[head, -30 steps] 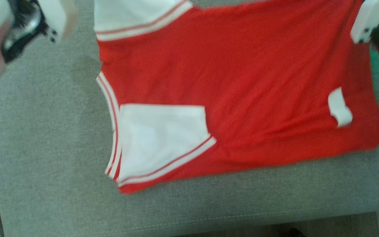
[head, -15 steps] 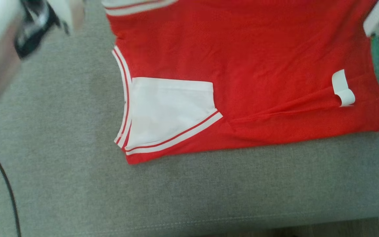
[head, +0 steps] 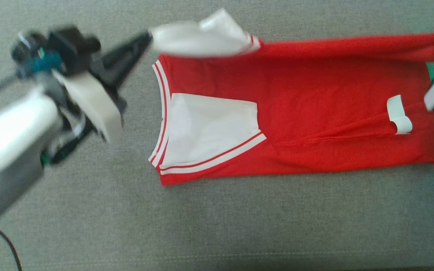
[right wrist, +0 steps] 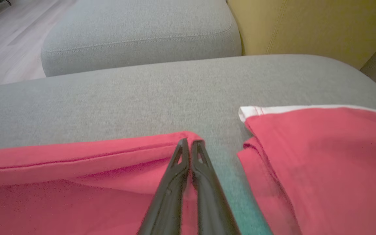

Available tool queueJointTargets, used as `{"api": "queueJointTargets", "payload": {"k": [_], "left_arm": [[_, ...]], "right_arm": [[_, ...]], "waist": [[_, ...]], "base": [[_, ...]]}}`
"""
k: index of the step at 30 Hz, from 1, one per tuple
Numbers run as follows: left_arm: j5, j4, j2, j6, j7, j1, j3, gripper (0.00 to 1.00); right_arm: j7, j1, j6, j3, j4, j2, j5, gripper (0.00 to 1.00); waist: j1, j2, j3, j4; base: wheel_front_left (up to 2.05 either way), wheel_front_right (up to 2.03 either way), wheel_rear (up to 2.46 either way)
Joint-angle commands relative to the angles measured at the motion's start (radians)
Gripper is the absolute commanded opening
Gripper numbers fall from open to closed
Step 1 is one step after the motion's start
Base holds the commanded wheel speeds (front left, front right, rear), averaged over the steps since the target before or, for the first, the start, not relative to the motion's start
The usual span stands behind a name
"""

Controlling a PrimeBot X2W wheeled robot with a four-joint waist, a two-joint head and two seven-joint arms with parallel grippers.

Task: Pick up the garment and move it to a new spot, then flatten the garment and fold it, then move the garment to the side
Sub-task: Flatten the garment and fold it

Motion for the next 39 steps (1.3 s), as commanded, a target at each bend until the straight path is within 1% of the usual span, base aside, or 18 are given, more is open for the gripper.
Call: {"api": "queueJointTargets", "payload": {"k": [1, 5, 8, 9, 10, 13, 16, 17, 18, 19, 20, 22, 26, 27, 29, 32, 36, 39], "left_arm": [[-0.015, -0.048, 0.057, 0.024, -0.011, 0.0, 0.043, 0.0], [-0.023, -0.166, 0.1, 0.091, -0.006, 0.104, 0.032, 0.0], [-0.026, -0.227, 0.121, 0.131, -0.008, 0.174, 0.026, 0.0], [-0.025, -0.241, 0.126, 0.141, -0.009, 0.193, 0.024, 0.0], [-0.025, -0.241, 0.126, 0.141, -0.009, 0.193, 0.024, 0.0], [-0.026, -0.274, 0.131, 0.162, -0.014, 0.241, 0.021, 0.0], [-0.025, -0.284, 0.12, 0.174, -0.017, 0.279, 0.017, 0.0], [-0.024, -0.282, 0.113, 0.178, -0.019, 0.29, 0.017, 0.0], [-0.029, -0.276, 0.104, 0.185, -0.021, 0.302, 0.017, 0.15], [-0.033, -0.27, 0.095, 0.192, -0.022, 0.312, 0.016, 0.77], [-0.047, -0.264, 0.073, 0.208, -0.029, 0.332, 0.024, 1.0], [-0.053, -0.261, 0.055, 0.23, -0.038, 0.354, 0.037, 1.0], [-0.047, -0.248, 0.023, 0.304, -0.053, 0.421, 0.095, 1.0], [-0.048, -0.247, 0.011, 0.324, -0.054, 0.448, 0.121, 1.0], [-0.025, -0.259, -0.019, 0.364, -0.055, 0.512, 0.202, 1.0], [0.037, -0.28, -0.069, 0.4, -0.055, 0.637, 0.323, 1.0], [0.153, -0.298, -0.15, 0.419, -0.056, 0.807, 0.474, 1.0], [0.251, -0.299, -0.216, 0.403, -0.056, 0.916, 0.567, 1.0]], "right_arm": [[0.005, 0.034, -0.001, -0.001, -0.049, -0.021, 0.01, 0.0], [0.03, 0.132, -0.001, -0.038, -0.121, -0.02, 0.02, 0.0], [0.05, 0.206, -0.001, -0.075, -0.182, -0.013, 0.019, 0.0], [0.059, 0.23, -0.001, -0.088, -0.205, -0.009, 0.017, 0.0], [0.059, 0.23, -0.001, -0.088, -0.205, -0.009, 0.017, 0.0], [0.085, 0.294, -0.001, -0.126, -0.273, 0.003, 0.005, 0.0], [0.125, 0.347, -0.001, -0.157, -0.333, 0.023, -0.006, 0.0], [0.141, 0.362, -0.001, -0.163, -0.352, 0.031, -0.008, 0.07], [0.158, 0.375, -0.001, -0.168, -0.369, 0.038, -0.008, 0.54], [0.168, 0.385, -0.001, -0.177, -0.387, 0.044, -0.011, 1.0], [0.175, 0.403, -0.001, -0.195, -0.426, 0.06, -0.016, 1.0], [0.173, 0.425, -0.001, -0.215, -0.462, 0.076, -0.023, 1.0], [0.143, 0.486, -0.001, -0.255, -0.531, 0.11, -0.039, 1.0], [0.13, 0.504, -0.001, -0.26, -0.547, 0.121, -0.041, 1.0], [0.111, 0.544, -0.001, -0.255, -0.569, 0.146, -0.031, 1.0], [0.096, 0.602, -0.001, -0.246, -0.573, 0.18, -0.021, 1.0], [0.053, 0.654, -0.001, -0.258, -0.554, 0.22, -0.017, 1.0], [0.019, 0.68, -0.001, -0.268, -0.538, 0.246, -0.019, 1.0]], "waist": [[0.0, 0.0, -0.008, 0.004], [0.0, 0.0, -0.022, 0.009], [0.0, 0.0, -0.027, 0.011], [0.0, 0.0, -0.028, 0.012], [0.0, 0.0, -0.028, 0.012], [0.0, 0.0, -0.029, 0.012], [0.0, 0.0, -0.031, 0.012], [0.0, 0.0, -0.032, 0.012], [0.0, 0.0, -0.034, 0.011], [0.0, 0.0, -0.036, 0.01], [0.0, 0.0, -0.044, 0.006], [0.0, 0.0, -0.06, 0.001], [0.0, 0.0, -0.105, -0.011], [0.0, 0.0, -0.121, -0.016], [0.0, 0.0, -0.151, -0.027], [0.0, 0.0, -0.196, -0.043], [0.0, 0.0, -0.242, -0.053], [0.0, 0.0, -0.271, -0.049]], "base": [[0.0, 0.0, 0.0], [0.0, 0.0, 0.0], [0.0, 0.0, 0.0], [0.0, 0.0, 0.0], [0.0, 0.0, 0.0], [0.0, 0.0, 0.0], [0.0, 0.0, 0.0], [0.0, 0.0, 0.0], [0.0, 0.0, 0.0], [0.0, 0.0, 0.0], [0.0, 0.0, 0.0], [0.0, 0.0, 0.0], [0.0, 0.0, 0.0], [0.0, 0.0, 0.0], [0.0, 0.0, 0.0], [0.0, 0.0, 0.0], [0.0, 0.0, 0.0], [0.0, 0.0, 0.0]]}}
